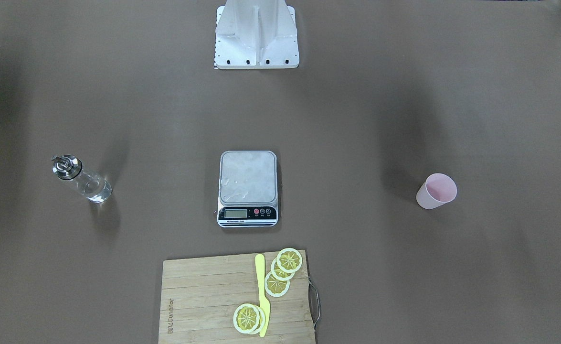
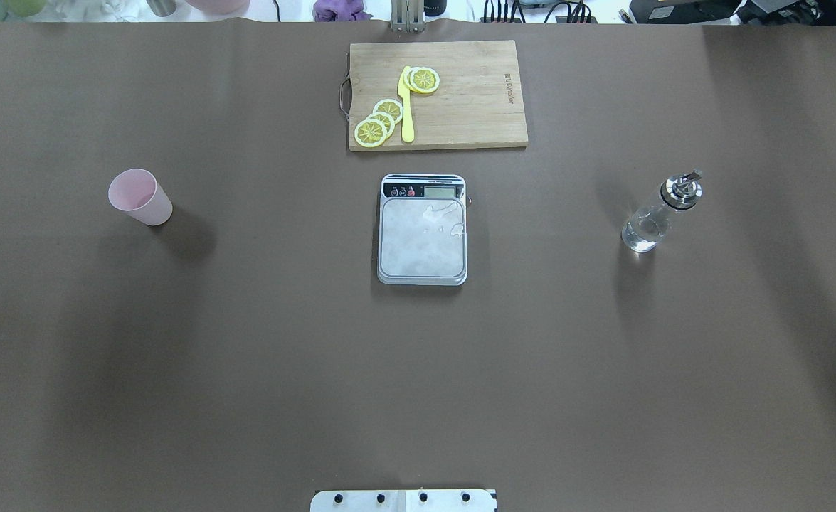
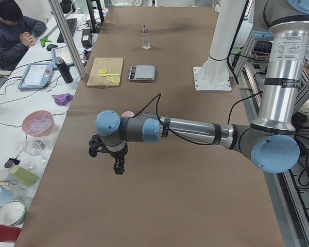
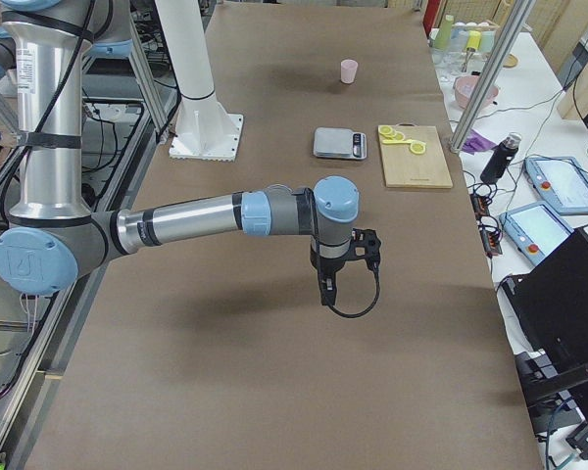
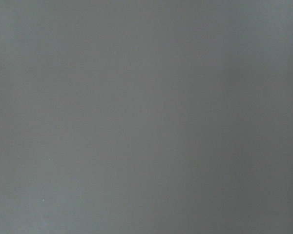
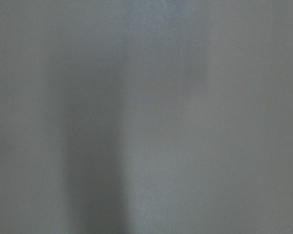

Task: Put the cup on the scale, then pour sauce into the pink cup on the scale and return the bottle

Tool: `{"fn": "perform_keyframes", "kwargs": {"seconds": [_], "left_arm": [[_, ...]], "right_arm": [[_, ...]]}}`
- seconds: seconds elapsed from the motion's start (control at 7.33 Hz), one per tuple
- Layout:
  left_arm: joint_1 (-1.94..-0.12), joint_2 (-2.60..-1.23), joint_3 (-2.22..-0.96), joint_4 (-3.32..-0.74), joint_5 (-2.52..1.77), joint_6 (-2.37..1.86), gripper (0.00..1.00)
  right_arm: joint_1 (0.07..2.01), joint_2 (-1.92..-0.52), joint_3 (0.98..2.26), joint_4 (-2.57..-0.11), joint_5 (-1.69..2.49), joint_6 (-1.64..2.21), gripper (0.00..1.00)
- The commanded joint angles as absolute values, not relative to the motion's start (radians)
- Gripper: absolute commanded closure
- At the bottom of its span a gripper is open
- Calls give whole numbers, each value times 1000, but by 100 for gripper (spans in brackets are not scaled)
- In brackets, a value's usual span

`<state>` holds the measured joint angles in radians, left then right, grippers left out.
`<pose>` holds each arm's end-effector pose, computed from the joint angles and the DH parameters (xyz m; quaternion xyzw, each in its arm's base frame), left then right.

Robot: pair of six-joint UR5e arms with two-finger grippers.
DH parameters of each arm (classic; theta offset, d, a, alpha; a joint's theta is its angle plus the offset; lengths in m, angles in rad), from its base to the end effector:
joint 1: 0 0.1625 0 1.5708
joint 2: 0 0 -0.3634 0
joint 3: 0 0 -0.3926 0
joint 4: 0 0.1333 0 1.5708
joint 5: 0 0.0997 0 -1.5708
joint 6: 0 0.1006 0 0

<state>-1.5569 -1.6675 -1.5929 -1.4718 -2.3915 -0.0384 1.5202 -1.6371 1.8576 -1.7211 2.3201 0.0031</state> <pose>-0.0524 -0.5267 0.5443 -0.0014 0.3990 -0.0073 0.9169 0.0412 -0.4663 0.5057 0.0228 -0.3665 -0.0349 0.9295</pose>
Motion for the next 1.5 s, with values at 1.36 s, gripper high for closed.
{"fn": "perform_keyframes", "kwargs": {"seconds": [1.36], "left_arm": [[-1555, -1671, -1577, -1505, -2395, -35, 1]], "right_arm": [[1520, -1646, 1870, -1721, 2326, -2, 0]]}}
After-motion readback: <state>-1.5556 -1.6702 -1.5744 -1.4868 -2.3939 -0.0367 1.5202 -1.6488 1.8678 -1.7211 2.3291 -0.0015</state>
